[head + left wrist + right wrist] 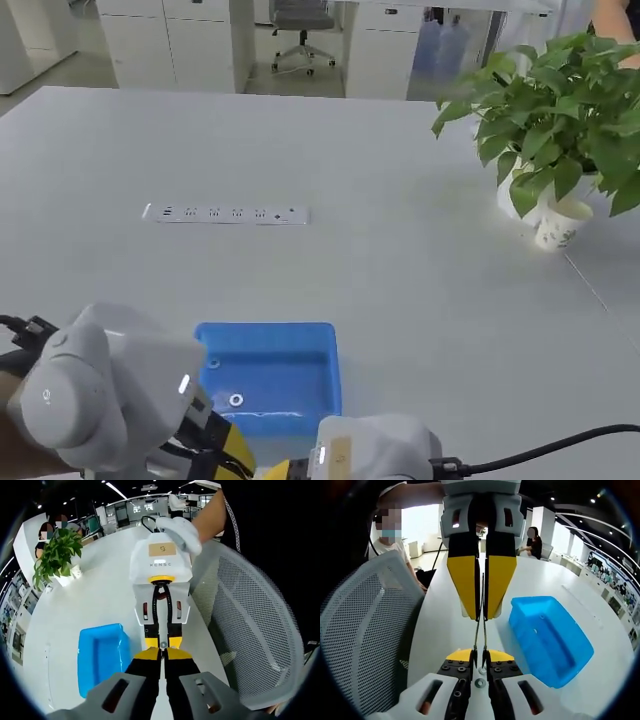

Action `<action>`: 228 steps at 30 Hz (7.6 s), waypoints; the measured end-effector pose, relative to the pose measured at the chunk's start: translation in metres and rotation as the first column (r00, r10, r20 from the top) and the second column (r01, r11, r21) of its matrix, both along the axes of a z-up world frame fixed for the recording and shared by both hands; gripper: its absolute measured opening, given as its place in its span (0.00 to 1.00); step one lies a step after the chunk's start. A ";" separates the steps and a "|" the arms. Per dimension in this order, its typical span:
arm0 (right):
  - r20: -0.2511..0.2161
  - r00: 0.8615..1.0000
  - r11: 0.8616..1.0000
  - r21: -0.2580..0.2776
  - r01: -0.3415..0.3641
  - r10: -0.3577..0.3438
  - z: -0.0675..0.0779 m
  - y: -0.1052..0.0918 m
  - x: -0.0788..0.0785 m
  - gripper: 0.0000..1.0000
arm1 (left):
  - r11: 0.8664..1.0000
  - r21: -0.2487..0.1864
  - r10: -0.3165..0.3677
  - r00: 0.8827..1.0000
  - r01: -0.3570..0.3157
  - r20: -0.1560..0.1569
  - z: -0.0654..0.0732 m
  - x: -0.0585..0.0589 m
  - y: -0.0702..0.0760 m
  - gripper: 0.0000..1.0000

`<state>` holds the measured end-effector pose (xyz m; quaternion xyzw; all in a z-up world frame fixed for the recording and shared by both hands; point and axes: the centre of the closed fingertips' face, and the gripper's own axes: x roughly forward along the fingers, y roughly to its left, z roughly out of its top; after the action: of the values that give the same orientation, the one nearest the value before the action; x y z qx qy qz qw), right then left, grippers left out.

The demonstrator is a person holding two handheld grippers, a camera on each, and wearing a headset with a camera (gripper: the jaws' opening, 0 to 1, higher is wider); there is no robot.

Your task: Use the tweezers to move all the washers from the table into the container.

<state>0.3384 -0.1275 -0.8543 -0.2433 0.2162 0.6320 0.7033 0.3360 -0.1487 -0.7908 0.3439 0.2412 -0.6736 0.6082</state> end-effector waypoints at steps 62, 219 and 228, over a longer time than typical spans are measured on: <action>-0.059 0.998 0.999 -0.010 0.033 -0.034 -0.012 -0.006 0.004 0.09 | 1.000 0.002 -0.005 0.999 0.005 -0.036 -0.009 0.005 -0.012 0.04; 0.000 1.000 0.999 -0.042 -0.018 0.018 0.003 0.009 0.112 0.10 | 0.997 0.019 0.070 0.997 -0.071 0.017 0.007 0.112 0.007 0.05; 0.018 1.000 0.999 -0.031 -0.023 0.023 0.017 0.012 0.108 0.10 | 0.997 0.003 0.083 0.996 -0.084 0.030 0.021 0.105 0.008 0.04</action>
<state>0.4464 -0.1159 -0.8376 -0.2624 0.2165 0.6344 0.6941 0.4414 -0.1405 -0.7694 0.3446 0.2476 -0.6420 0.6386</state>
